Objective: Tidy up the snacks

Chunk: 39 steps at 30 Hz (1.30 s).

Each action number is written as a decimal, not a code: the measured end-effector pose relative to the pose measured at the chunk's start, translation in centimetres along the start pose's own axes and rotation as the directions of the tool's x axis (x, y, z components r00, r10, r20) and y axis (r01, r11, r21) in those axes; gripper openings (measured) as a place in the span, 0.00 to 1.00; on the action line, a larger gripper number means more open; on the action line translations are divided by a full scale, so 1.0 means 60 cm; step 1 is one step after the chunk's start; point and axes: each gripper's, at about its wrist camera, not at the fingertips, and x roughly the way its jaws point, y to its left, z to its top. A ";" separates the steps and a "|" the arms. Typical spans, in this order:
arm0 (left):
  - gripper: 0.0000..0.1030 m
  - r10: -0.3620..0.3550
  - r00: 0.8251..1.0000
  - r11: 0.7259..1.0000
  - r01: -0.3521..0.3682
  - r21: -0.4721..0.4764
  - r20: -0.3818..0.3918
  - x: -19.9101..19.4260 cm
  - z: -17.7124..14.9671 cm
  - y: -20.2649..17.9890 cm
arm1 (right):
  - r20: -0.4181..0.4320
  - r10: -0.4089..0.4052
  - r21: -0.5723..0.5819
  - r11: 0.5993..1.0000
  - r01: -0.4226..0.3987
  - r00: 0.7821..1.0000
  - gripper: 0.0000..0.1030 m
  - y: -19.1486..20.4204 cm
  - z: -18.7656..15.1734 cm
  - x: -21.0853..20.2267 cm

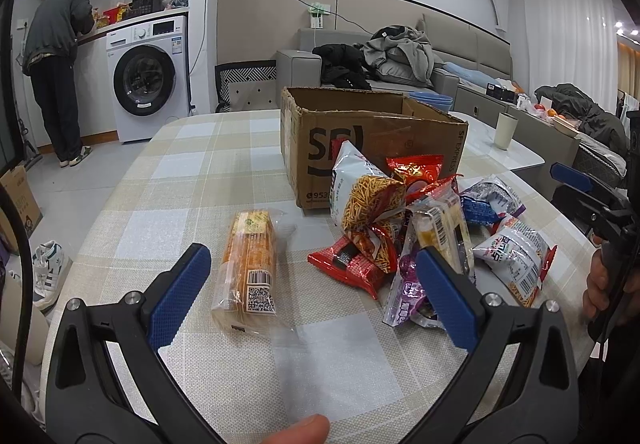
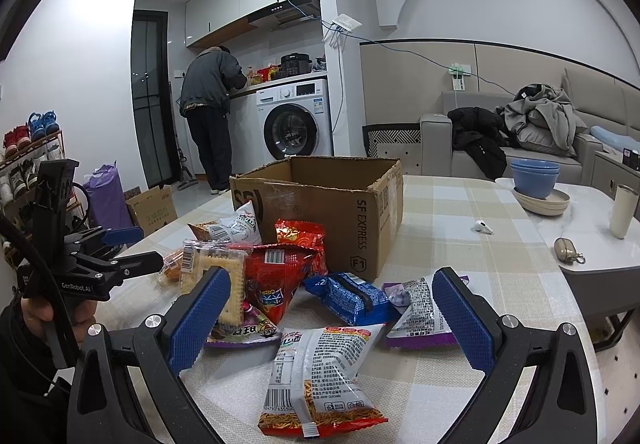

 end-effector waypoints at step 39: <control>0.99 0.008 1.000 1.000 -0.008 -0.012 -0.015 0.003 0.000 -0.009 | -0.016 -0.016 0.007 1.000 0.016 1.000 1.00 -0.004 -0.003 -0.004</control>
